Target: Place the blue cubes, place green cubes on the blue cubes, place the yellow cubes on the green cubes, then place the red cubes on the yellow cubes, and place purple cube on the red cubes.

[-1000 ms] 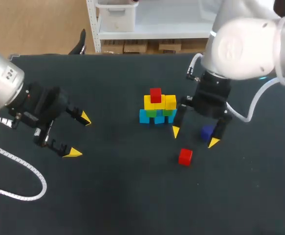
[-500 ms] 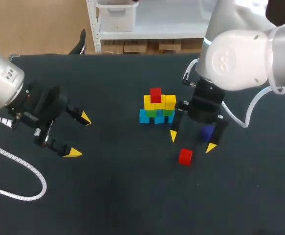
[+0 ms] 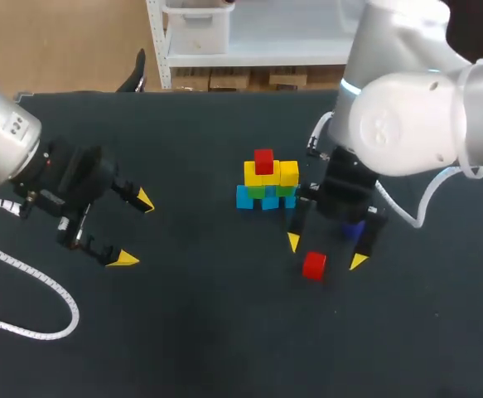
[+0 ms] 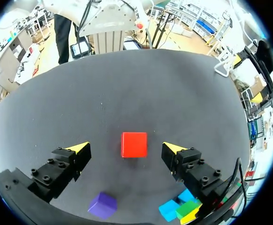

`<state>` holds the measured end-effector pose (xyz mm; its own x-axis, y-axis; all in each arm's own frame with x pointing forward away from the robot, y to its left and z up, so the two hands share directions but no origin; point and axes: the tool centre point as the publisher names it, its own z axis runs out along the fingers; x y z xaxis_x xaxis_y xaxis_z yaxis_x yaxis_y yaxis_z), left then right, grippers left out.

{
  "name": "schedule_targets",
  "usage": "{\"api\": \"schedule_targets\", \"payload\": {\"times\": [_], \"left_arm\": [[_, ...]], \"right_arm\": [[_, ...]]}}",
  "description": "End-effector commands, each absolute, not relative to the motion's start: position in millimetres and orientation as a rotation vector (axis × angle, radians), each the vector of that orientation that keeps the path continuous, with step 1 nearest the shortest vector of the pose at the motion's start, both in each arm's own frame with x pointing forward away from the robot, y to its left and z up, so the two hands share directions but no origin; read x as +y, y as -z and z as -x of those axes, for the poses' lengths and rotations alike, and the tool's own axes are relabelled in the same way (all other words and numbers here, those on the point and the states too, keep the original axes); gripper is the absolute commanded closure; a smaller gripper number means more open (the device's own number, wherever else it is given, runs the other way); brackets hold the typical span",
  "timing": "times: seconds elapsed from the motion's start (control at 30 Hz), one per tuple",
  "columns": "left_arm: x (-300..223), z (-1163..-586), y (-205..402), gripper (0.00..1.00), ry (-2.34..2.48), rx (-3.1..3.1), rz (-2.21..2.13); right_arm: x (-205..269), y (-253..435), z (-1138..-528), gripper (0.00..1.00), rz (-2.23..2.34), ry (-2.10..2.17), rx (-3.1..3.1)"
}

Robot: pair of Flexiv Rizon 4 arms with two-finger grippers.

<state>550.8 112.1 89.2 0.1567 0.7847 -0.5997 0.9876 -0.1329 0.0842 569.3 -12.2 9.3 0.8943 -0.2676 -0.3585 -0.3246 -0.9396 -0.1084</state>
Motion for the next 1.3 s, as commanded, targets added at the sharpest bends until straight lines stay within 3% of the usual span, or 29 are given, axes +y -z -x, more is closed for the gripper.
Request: {"api": "schedule_targets", "payload": {"times": [0.03,0.07,0.13,0.17,0.2,0.37,0.5,0.7,0.73,0.87,0.97,1.03,1.07,1.3], "left_arm": [[113,-551,-89,0.0,0.582,1.676,-1.977],[113,-551,-89,0.0,0.582,1.676,-1.977],[113,-551,-89,0.0,0.582,1.676,-1.977],[113,-551,-89,0.0,0.582,1.676,-1.977],[113,-551,-89,0.0,0.582,1.676,-1.977],[113,-551,-89,0.0,0.582,1.676,-1.977],[113,-551,-89,0.0,0.582,1.676,-1.977],[113,-551,-89,0.0,0.582,1.676,-1.977],[113,-551,-89,0.0,0.582,1.676,-1.977],[113,-551,-89,0.0,0.582,1.676,-1.977],[113,-551,-89,0.0,0.582,1.676,-1.977],[113,-551,-89,0.0,0.582,1.676,-1.977],[113,-551,-89,0.0,0.582,1.676,-1.977],[113,-551,-89,0.0,0.582,1.676,-1.977]], "right_arm": [[-11,-7,-568,0.07,2.9,-0.505,0.462],[-10,-6,-568,0.14,2.899,-0.507,0.465],[-10,-4,-568,0.18,2.899,-0.51,0.469],[-10,-4,-568,0.4,2.899,-0.512,0.47],[-9,-3,-568,0.52,2.898,-0.515,0.471],[-7,-2,-568,0.5,2.898,-0.521,0.475],[-6,0,-569,0.38,2.901,-0.526,0.476],[-3,3,-569,0.45,2.904,-0.534,0.473],[-3,2,-569,0.5,2.902,-0.535,0.474],[-1,3,-569,0.54,2.898,-0.539,0.481],[0,3,-568,0.67,2.898,-0.536,0.486],[0,2,-568,0.83,2.899,-0.532,0.495],[-1,1,-569,0.97,2.897,-0.53,0.504],[-2,-16,-571,1.0,2.886,-0.482,0.675]]}}
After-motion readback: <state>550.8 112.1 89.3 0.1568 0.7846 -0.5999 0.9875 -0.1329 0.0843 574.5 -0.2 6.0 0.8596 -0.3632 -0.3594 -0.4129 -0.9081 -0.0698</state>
